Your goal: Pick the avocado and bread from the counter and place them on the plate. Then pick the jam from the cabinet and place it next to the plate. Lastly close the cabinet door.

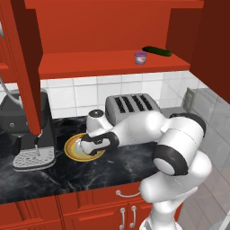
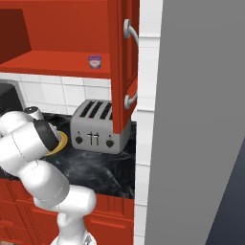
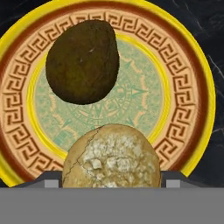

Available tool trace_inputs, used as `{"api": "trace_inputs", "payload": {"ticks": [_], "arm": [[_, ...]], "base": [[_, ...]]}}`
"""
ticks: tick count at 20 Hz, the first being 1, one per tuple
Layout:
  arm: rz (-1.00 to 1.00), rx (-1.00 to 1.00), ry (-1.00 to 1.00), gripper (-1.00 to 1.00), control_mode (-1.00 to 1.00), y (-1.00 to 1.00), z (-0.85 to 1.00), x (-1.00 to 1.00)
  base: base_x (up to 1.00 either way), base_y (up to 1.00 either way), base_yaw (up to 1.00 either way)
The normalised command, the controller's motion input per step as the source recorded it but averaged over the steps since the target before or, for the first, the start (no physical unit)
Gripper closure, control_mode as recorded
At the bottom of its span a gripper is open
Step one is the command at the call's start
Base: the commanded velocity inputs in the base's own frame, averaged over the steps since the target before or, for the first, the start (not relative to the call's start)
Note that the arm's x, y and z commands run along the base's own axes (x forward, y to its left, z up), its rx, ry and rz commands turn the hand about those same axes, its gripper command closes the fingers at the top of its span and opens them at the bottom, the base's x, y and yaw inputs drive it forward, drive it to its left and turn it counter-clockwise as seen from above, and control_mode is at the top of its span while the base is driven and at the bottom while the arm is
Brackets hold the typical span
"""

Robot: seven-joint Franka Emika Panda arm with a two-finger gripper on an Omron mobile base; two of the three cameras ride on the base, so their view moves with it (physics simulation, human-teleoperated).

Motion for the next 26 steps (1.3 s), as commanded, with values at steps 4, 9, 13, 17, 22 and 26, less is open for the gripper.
{"api": "trace_inputs", "payload": {"ticks": [4,9,13,17,22,26], "arm": [[0.05,0.0,0.06,-1.0,-1.0,0.0,0.0,0.0],[0.02,0.0,0.01,-1.0,-1.0,0.0,0.14,-0.11],[0.0,0.0,-0.05,-1.0,-1.0,-0.03,0.46,-0.24],[0.0,0.0,-0.1,-1.0,-1.0,-0.12,0.48,-0.39],[0.0,0.0,-0.09,-1.0,-1.0,-0.24,0.56,-0.46],[0.0,0.0,-0.08,-1.0,-1.0,-0.29,0.61,-0.39]], "base": [[0.0,0.0,0.0],[0.0,0.0,0.0],[0.0,0.0,0.0],[0.0,0.0,0.0],[0.0,0.0,0.0],[0.0,0.0,0.0]]}}
